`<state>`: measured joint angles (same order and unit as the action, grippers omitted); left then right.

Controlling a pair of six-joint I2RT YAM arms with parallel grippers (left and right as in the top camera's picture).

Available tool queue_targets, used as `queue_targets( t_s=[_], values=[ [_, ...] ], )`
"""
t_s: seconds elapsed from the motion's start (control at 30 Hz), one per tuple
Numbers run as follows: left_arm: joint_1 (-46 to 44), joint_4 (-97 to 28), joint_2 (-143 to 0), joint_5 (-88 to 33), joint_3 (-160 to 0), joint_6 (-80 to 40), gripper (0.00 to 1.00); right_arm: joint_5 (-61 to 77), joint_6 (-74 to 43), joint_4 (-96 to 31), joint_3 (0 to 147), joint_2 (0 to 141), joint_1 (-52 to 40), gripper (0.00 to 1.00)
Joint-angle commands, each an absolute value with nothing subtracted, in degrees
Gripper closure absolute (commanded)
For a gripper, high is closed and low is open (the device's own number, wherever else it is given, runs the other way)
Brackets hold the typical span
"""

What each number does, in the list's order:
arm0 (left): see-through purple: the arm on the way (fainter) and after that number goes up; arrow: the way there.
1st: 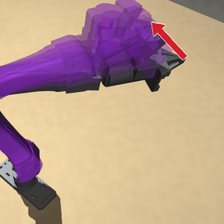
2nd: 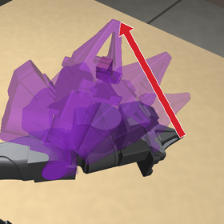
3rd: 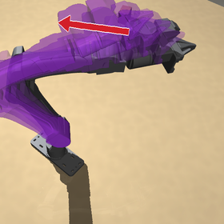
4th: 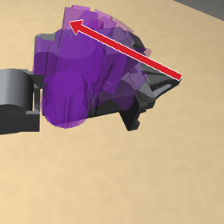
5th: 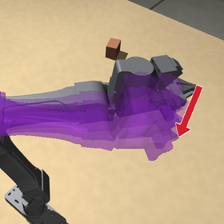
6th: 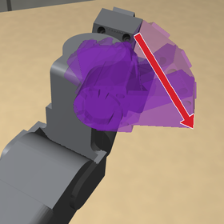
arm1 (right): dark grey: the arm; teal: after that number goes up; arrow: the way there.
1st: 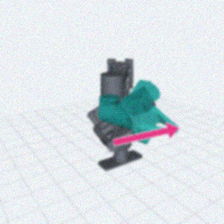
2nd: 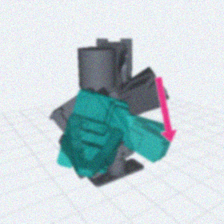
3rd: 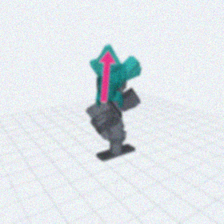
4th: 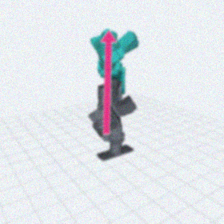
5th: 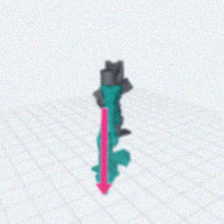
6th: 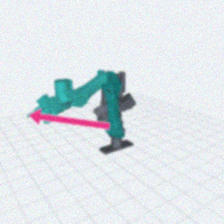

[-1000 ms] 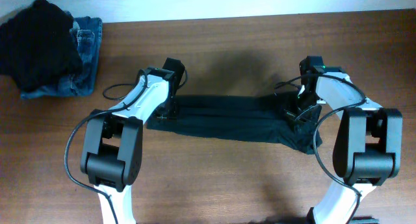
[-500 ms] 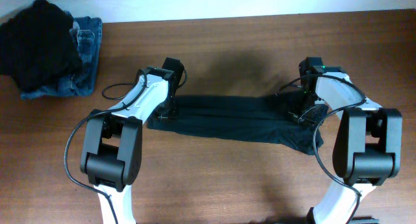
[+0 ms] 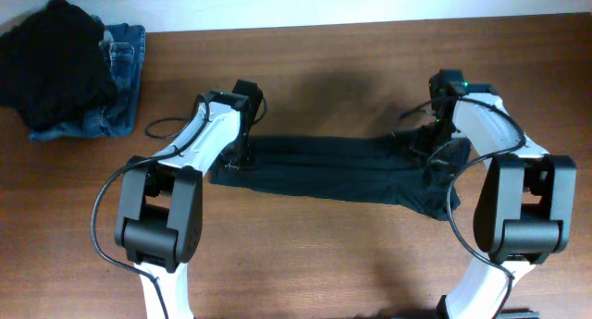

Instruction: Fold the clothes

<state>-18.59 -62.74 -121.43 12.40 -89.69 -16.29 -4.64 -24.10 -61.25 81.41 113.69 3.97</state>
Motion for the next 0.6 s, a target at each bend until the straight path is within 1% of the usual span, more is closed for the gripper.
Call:
queue_targets(
  t_s=[0.0, 0.1, 0.23, 0.27, 0.37, 0.43, 0.57],
  values=[
    [-18.68, -65.8, -121.69, 12.08, -95.04, -16.23, 0.38, -1.67, -23.79, -62.83, 85.67, 114.17, 3.88, 0.13],
    [-18.68, -69.21, -121.69, 12.1, -98.56, -16.23, 0.38, -0.23, -23.79, -64.82, 88.64, 114.17, 3.86, 0.01],
    [-18.68, -71.18, -121.69, 12.1, -101.1, -16.23, 0.37, 5.41, -23.77, -65.32, 90.74, 114.17, 3.86, 0.01],
    [-18.68, -71.18, -121.69, 12.1, -101.23, -16.23, 0.35, 7.64, -23.75, -65.1, 90.94, 114.17, 3.86, 0.01],
    [-18.15, -70.46, -121.71, 12.05, -101.21, -16.25, 0.21, 13.41, -22.37, -64.03, 90.94, 114.17, 3.77, 0.01],
    [-17.43, -69.43, -121.73, 11.7, -101.21, -16.25, 0.14, 13.67, -22.28, -63.72, 90.91, 114.17, 3.7, 0.01],
    [-15.16, -67.68, -121.82, 7.49, -101.21, -16.21, 0.13, 11.75, -22.26, -63.55, 90.63, 114.17, 3.7, 0.01]
  ],
)
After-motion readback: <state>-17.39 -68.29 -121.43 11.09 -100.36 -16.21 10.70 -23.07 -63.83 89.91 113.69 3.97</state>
